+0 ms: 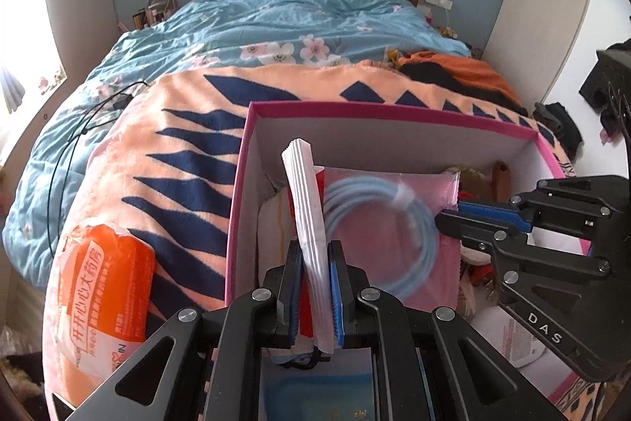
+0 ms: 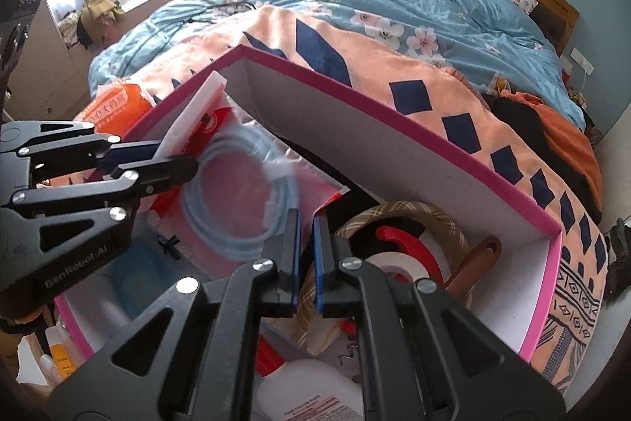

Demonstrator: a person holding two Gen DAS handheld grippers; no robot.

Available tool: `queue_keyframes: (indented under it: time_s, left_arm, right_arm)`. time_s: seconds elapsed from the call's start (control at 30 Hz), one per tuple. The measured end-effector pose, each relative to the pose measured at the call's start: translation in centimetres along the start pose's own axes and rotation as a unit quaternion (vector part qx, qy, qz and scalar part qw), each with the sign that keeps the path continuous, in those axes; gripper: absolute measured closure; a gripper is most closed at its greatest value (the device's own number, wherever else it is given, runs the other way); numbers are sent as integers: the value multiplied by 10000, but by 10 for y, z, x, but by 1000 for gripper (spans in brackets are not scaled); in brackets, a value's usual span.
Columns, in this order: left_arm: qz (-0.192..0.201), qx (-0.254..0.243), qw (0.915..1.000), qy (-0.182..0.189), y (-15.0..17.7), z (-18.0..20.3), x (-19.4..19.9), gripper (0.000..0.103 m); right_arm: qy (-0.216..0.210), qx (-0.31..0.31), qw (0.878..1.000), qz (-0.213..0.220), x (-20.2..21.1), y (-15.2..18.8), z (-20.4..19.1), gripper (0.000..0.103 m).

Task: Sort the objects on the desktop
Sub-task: 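Open the left gripper to release the bag and withdraw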

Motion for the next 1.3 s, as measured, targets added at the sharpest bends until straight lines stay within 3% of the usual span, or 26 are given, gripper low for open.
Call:
queue_keyframes:
  time_s: [0.17,0.4,0.5,0.63,0.7,0.8,0.87,0.93,1.03,1.17,1.3]
  left_arm:
    - [-104,52,9999,-78,-2,-2,-4,90]
    - [56,121,9998,-114,-5,-3,-1,76]
    - [219,106,9995,-219,-6,-3,4,65]
    - [440,114,9990,-1,-3,1,15,56]
    - [692,98,9975,-59,-1,2,28,33]
    - [1209,-75,9925,-141,7,9,52,15]
    - [1520,-169,9880,-204,17,14,69,9]
    - [1738,-275,9842,-182,26,18,82,1]
    - [2021,-350,9785,-225,47,21,101,0]
    - [1792,-95,9834,267,79,22,104,0]
    - [1653,118,9857,317,105,20,99,0]
  right_arm:
    - [263,88,9994,-229,-13,-2,2,95]
    - [320,-83,9990,-305,-20,-1,14,93]
    - [304,-165,9991,-242,-16,-1,17,87]
    - [271,-236,9993,-74,-5,0,18,75]
    - [287,-231,9993,81,7,2,17,75]
    - [158,-231,9985,472,34,8,11,75]
    - [-65,-224,9968,768,55,15,2,71]
    - [-222,-167,9937,1085,77,28,-9,62]
    - [-465,-119,9884,1440,102,53,-24,56]
    - [-717,-54,9806,1823,127,90,-42,42]
    - [-952,-138,9753,1990,136,124,-56,36]
Point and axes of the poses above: each gripper's, at about its wrist camera, not at the fingertips, and x roughly against the way its jaws point, z to its right, y to its underside, the point moved 9 cm from there along -x, roughly the way its jaws point, and after that the axes turned 11 degrees about -z, right-handed, at the moved point
